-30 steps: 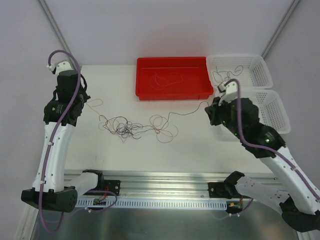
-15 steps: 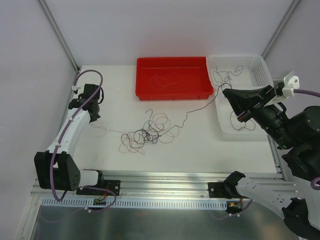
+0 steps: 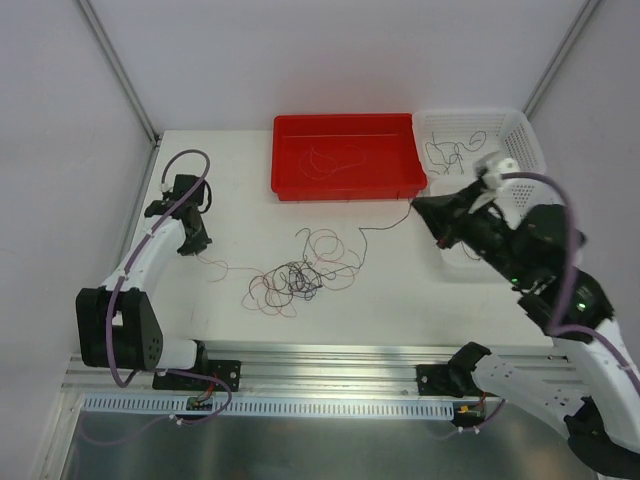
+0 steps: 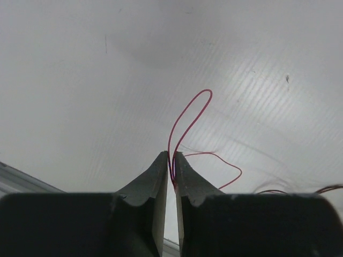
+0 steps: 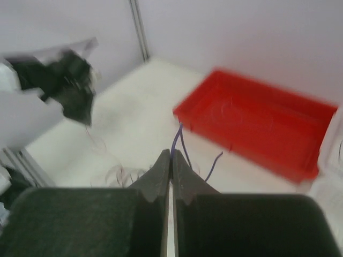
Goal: Untangle the cables
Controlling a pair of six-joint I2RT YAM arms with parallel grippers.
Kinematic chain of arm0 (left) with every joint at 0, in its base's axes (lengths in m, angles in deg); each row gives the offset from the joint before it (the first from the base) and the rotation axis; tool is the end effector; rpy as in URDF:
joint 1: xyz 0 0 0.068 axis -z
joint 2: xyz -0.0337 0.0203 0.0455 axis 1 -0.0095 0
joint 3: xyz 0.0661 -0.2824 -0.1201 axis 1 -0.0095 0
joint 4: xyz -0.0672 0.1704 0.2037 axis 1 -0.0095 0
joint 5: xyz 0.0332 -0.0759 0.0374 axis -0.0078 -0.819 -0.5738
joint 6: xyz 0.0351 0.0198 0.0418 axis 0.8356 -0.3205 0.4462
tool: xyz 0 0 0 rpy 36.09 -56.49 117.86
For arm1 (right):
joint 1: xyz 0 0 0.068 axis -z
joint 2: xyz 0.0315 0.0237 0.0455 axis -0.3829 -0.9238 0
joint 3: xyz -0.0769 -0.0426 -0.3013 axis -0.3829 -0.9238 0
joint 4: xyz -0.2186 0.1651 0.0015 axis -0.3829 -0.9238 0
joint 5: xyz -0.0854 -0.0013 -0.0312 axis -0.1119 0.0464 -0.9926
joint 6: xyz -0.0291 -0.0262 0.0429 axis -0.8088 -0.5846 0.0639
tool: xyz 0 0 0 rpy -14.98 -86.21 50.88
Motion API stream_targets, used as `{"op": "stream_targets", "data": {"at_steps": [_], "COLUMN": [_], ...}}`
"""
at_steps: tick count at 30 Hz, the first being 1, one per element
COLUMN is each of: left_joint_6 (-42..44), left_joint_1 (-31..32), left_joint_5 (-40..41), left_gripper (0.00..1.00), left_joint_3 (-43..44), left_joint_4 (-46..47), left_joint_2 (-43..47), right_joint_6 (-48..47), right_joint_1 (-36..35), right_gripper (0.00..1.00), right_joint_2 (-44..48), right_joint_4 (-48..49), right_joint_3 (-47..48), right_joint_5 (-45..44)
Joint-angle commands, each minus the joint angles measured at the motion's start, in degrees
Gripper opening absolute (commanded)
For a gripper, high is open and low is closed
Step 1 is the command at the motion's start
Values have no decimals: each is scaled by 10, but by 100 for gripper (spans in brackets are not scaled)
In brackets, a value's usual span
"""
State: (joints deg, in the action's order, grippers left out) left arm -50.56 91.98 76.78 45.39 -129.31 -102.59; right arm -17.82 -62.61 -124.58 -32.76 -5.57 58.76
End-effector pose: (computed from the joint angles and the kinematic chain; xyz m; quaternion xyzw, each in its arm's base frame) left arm 0.2817 0.0017 0.2829 -0.2011 0.9344 0.1118 0.2721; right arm 0.0677 0.0577 0.5515 -0.2798 0.5777 0.1962 0.7413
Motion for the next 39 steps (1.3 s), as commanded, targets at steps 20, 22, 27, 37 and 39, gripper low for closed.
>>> {"op": "stream_targets", "data": {"at_steps": [20, 22, 27, 37, 39], "left_joint_6": [41, 42, 43, 76, 79], "left_joint_1": [-3, -2, 26, 70, 92], "left_joint_5": [-271, -309, -373, -353, -351], "left_gripper": [88, 88, 86, 76, 74], "left_joint_3": [-128, -133, -134, -115, -112], "left_joint_4": [106, 125, 128, 124, 118], "left_joint_2": [182, 177, 130, 44, 17], "right_joint_6": [113, 119, 161, 180, 187], "right_joint_1": [-87, -96, -130, -164, -169], "right_gripper": [57, 57, 57, 63, 66], "right_joint_2": [-235, -264, -328, -440, -456], "right_joint_4": [-17, 27, 105, 171, 174], "right_joint_3": [-173, -169, -165, -149, -150], "right_joint_5": [-72, -29, 7, 12, 4]}}
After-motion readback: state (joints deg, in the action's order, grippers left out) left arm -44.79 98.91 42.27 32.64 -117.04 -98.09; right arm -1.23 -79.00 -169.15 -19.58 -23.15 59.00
